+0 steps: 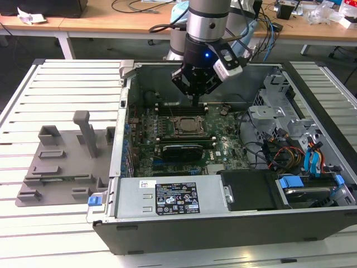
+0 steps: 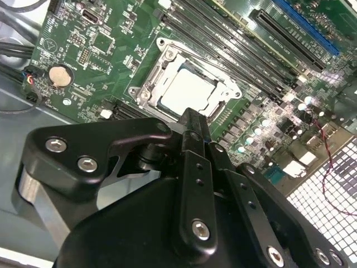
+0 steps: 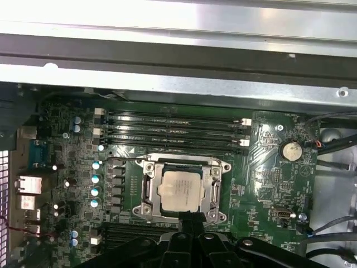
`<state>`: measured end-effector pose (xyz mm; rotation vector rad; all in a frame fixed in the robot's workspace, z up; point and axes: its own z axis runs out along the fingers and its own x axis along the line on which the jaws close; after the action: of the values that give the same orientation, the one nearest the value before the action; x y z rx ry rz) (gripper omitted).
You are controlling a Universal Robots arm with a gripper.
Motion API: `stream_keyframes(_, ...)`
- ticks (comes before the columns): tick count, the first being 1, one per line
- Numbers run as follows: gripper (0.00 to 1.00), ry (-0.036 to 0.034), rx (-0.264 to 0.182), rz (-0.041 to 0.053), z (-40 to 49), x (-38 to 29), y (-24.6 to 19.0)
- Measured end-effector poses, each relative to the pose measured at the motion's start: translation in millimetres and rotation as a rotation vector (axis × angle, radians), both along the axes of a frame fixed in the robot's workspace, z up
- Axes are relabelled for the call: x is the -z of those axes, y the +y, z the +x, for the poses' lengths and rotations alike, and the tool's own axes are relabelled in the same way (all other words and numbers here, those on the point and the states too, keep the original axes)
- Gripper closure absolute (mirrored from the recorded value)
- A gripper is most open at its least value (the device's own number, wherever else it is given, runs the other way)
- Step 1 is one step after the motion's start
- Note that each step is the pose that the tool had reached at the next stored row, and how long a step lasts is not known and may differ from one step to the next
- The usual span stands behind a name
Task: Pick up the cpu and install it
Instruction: 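Install the first cpu locking lever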
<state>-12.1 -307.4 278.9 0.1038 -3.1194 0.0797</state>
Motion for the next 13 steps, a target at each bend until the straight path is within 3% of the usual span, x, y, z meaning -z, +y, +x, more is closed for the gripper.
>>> stream_keyframes(13,0.89,0.0,0.0,-0.0002,-18.9,-0.1,0.7)
